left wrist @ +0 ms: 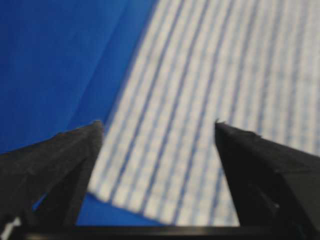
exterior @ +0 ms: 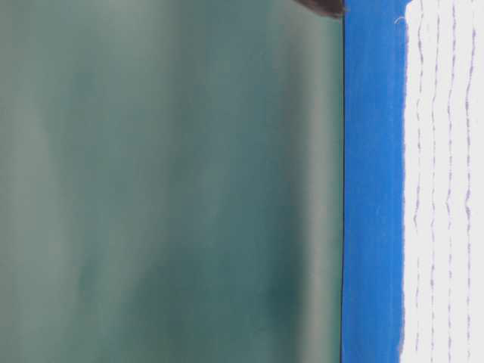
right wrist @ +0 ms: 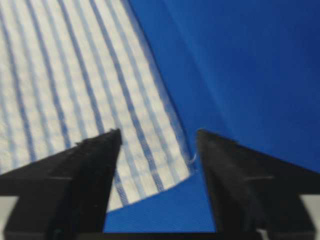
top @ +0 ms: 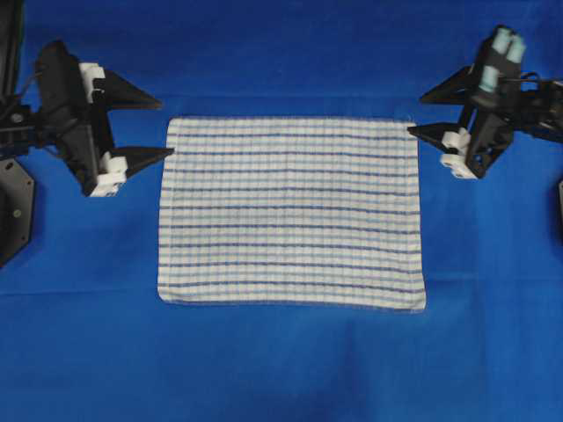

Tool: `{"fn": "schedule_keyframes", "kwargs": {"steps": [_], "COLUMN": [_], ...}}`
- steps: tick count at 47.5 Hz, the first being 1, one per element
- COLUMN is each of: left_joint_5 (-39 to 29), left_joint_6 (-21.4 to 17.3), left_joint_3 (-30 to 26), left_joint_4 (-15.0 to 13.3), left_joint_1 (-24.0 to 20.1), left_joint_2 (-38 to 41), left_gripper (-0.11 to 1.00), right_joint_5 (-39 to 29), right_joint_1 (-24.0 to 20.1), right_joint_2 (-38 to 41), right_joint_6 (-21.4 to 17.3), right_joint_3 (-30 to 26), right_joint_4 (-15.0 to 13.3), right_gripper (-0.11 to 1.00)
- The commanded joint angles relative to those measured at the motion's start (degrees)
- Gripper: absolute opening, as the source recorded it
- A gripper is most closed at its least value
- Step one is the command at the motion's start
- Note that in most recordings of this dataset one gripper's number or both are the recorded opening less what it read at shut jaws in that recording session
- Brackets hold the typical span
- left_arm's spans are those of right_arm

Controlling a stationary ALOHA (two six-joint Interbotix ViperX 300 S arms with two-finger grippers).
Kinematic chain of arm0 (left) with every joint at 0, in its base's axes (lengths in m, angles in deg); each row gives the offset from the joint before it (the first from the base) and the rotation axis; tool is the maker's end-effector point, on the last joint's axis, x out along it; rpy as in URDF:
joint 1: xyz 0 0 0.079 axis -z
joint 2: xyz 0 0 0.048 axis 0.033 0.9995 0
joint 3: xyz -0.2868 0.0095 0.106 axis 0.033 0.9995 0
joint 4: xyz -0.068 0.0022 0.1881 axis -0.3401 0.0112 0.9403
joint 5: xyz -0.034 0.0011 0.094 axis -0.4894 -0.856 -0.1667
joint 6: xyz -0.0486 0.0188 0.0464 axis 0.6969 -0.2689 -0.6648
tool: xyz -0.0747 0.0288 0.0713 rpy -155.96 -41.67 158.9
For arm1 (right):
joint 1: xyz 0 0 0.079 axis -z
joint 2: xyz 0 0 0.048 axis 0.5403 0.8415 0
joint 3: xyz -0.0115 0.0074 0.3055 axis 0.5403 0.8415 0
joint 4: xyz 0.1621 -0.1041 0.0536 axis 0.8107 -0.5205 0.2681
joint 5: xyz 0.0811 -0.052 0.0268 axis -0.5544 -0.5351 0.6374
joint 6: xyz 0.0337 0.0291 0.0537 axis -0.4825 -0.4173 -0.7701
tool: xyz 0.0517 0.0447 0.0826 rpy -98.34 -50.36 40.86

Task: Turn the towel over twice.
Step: 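Move both grippers to the towel's far corners and pinch them, then lift the held corners and pull the towel toward the far side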

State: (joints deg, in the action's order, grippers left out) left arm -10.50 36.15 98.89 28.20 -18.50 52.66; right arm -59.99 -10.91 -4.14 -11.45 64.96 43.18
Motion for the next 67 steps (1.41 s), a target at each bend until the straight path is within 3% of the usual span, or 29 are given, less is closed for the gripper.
{"fn": "schedule_keyframes", "kwargs": {"steps": [1, 14, 34, 38, 41, 47, 50, 67], "left_joint_5": [3.2, 9.9, 13.2, 12.6, 12.1, 11.9, 11.3, 4.0], "left_joint_6": [0.0, 0.0, 0.0, 0.0, 0.0, 0.1, 0.1, -0.1], "left_joint_3": [0.0, 0.0, -2.7, -2.4, -2.0, -1.9, -2.1, -4.7], "left_joint_4": [-0.1, -0.1, -0.3, -0.2, -0.4, -0.4, -0.4, -0.4], "left_joint_1": [-1.6, -4.7, -7.8, -7.8, -7.8, -7.8, -7.8, -8.9], "left_joint_2": [4.5, 16.3, 29.2, 29.4, 29.2, 29.1, 29.0, 21.1], "left_gripper": [0.85, 0.86, 0.8, 0.71, 0.54, 0.18, 0.05, 0.04], "right_joint_5": [1.4, 2.5, 4.0, 4.0, 3.9, 3.8, 3.7, 3.0], "right_joint_1": [0.4, 1.2, 3.3, 3.3, 3.3, 3.3, 3.3, 4.3], "right_joint_2": [3.7, 12.6, 16.3, 16.3, 16.3, 16.3, 16.2, 12.2], "right_joint_6": [0.1, 0.1, 0.1, 0.1, 0.1, 0.2, 0.1, 0.2], "right_joint_3": [-1.8, -3.3, -3.3, -3.3, -3.3, -3.3, -3.3, -4.7], "right_joint_4": [0.1, 0.2, 0.4, 0.5, 0.4, 0.4, 0.4, 0.5], "right_gripper": [0.61, 0.61, 0.59, 0.55, 0.43, 0.08, 0.06, 0.06]}}
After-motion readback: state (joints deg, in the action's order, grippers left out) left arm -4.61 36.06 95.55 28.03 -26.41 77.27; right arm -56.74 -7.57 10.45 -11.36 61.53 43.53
